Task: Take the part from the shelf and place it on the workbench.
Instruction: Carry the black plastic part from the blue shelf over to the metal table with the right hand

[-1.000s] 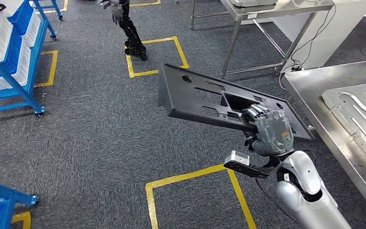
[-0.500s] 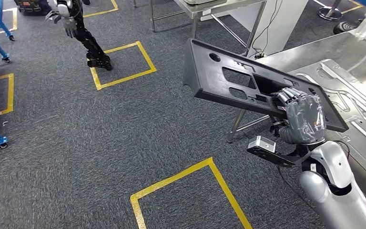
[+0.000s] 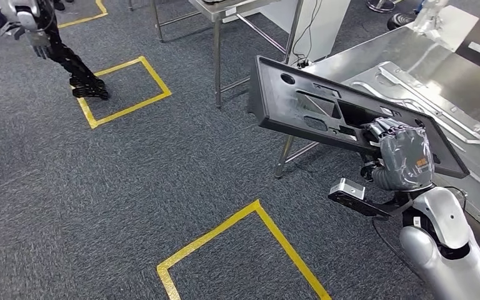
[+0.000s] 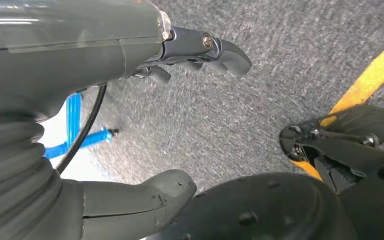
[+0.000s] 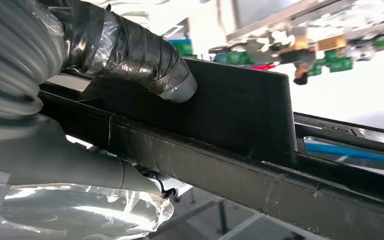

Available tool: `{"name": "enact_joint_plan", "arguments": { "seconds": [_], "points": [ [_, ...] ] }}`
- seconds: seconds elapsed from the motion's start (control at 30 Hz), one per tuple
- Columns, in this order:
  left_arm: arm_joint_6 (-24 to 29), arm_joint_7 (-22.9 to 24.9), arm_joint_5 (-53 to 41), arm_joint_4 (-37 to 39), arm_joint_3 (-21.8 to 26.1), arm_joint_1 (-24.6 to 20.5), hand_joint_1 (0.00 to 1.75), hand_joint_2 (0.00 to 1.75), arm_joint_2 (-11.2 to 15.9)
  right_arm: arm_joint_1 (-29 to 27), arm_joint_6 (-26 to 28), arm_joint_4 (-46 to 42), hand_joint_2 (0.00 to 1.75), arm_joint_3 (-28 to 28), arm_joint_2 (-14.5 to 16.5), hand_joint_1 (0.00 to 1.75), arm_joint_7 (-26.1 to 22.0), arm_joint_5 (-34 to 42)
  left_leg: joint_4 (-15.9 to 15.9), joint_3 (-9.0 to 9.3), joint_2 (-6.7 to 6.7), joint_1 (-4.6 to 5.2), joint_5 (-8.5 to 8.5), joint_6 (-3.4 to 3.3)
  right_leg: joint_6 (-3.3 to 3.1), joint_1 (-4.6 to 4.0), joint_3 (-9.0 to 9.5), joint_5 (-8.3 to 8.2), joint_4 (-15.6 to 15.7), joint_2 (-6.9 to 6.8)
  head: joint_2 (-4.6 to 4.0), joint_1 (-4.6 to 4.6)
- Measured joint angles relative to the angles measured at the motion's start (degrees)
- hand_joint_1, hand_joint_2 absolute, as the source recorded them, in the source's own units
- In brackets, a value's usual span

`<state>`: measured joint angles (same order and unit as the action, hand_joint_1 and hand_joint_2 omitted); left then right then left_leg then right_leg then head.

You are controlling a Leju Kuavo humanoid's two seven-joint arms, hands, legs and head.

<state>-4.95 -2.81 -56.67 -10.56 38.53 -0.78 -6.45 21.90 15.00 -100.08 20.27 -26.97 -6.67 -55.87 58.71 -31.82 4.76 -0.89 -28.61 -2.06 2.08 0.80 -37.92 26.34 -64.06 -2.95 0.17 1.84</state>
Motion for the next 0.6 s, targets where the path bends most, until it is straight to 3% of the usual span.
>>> {"name": "enact_joint_plan", "arguments": {
  "seconds": [0.07,0.1,0.17,0.23,0.3,0.37,0.4,0.43,0.5,0.53,0.6],
  "points": [
    [0.01,0.02,-0.16,0.00,0.00,-0.02,0.00,1.75,0.00,0.02,-0.11,-0.01,1.75,0.03,-0.09,1.75,0.04,-0.08,-0.02,0.50,1.04,0.31,-0.50,0.62,-0.67,-0.71,2.06,-0.98,4.24,-2.17,-0.01,-0.04],
    [-0.02,0.04,-0.21,0.00,0.00,-0.06,0.00,1.75,0.01,-0.05,-0.23,-0.03,1.75,0.11,-0.09,1.75,0.13,-0.33,-0.09,0.71,1.67,0.45,-0.70,0.93,-0.99,-1.04,2.09,-0.67,4.55,-2.18,-0.01,-0.06],
    [-0.11,0.17,-0.19,0.00,0.00,-0.25,0.00,1.75,0.05,-0.81,-0.38,-0.30,1.75,0.37,-0.03,1.75,0.43,-1.59,-0.15,1.30,2.53,0.43,-1.23,1.55,-1.64,-0.93,2.27,-0.68,4.88,-0.58,-0.01,-0.08],
    [-0.29,0.49,-0.13,0.00,0.02,-0.24,0.00,1.75,0.16,-2.14,-0.02,-0.98,1.75,0.94,0.44,1.75,1.00,-3.86,2.12,0.78,0.15,0.27,-2.98,2.00,-2.47,-0.55,2.90,-0.75,5.46,0.79,-0.01,-0.13],
    [-0.42,1.06,-0.18,0.00,0.10,-0.03,0.00,1.75,0.22,-3.22,0.46,-1.45,1.75,2.23,1.55,1.75,1.79,-6.27,9.02,-2.58,-3.34,0.17,-6.31,2.12,-3.18,-0.40,3.23,-0.67,5.63,2.31,-0.01,-0.19],
    [-0.43,1.64,-0.33,0.00,0.27,0.09,0.00,1.75,0.23,-3.79,0.57,-1.46,1.75,3.72,2.88,1.75,2.58,-7.42,15.49,-6.48,-4.44,0.19,-8.09,2.14,-3.48,-0.52,3.24,-0.46,5.39,4.21,-0.01,-0.20],
    [-0.42,1.80,-0.39,0.00,0.35,0.11,0.00,1.75,0.24,-3.88,0.55,-1.45,1.75,4.20,3.33,1.75,2.90,-7.35,16.09,-7.33,-4.58,0.21,-7.30,2.10,-3.49,-0.56,3.29,-0.34,5.23,5.17,-0.01,-0.20],
    [-0.42,1.83,-0.45,0.00,0.42,0.12,0.00,1.75,0.24,-3.78,0.52,-1.43,1.75,4.45,3.59,1.75,3.10,-6.97,14.27,-7.06,-4.79,0.21,-5.30,1.98,-3.41,-0.58,3.37,-0.19,5.04,6.10,-0.01,-0.20],
    [-0.42,1.65,-0.55,0.00,0.51,0.18,0.00,1.75,0.24,-3.32,0.48,-1.43,1.75,4.56,3.68,1.75,3.28,-5.66,7.20,-4.71,-6.79,0.13,-0.66,1.58,-3.04,-0.56,3.46,0.24,4.53,7.74,-0.01,-0.19],
    [-0.43,1.47,-0.58,0.00,0.56,0.22,0.00,1.75,0.23,-2.99,0.44,-1.43,1.75,4.51,3.64,1.75,3.21,-4.91,4.13,-3.55,-8.03,0.01,0.70,1.39,-2.78,-0.56,3.33,0.44,4.18,8.44,-0.01,-0.17],
    [-0.45,1.08,-0.66,0.00,0.63,0.14,0.00,1.75,0.21,-2.50,0.38,-1.44,1.75,4.31,3.36,1.75,2.85,-3.64,1.79,-2.54,-9.41,0.07,1.01,1.02,-2.06,-0.33,2.87,0.53,3.88,9.66,-0.01,-0.17]
  ]
}}
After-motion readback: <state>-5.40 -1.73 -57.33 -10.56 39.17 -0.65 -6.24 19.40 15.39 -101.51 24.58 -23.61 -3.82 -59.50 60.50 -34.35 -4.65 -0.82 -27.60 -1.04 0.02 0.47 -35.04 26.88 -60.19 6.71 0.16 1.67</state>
